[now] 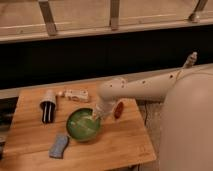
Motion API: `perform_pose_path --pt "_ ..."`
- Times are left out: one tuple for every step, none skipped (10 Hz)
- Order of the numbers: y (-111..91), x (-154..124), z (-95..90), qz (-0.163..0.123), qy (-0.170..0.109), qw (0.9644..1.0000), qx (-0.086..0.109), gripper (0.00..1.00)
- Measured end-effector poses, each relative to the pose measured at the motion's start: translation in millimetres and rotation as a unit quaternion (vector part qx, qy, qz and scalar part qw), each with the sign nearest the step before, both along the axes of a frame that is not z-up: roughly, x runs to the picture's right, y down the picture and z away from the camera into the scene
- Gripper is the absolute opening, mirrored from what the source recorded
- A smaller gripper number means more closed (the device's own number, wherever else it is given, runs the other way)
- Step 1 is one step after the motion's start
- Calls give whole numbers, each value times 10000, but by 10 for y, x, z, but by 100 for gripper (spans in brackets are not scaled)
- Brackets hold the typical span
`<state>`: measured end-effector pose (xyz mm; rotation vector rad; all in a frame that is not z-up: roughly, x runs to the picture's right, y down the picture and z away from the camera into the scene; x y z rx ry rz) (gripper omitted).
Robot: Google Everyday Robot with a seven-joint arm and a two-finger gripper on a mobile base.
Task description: Drag the ceramic bowl in a circle
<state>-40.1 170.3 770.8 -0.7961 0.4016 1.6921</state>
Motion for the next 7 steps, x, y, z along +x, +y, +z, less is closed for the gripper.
perform_pose_path --pt "-1 50 1 35 31 10000 4 66" --pt "-1 121 -3 82 77 9999 14 66" --pt "-14 155 -7 121 134 9998 41 66" --pt "-61 246 -17 190 348 9991 119 66" --pt "-117 436 -5 259 637 9975 176 66" --pt "-171 619 7 336 873 9954 223 66" --pt "-217 877 8 493 1165 9916 274 66"
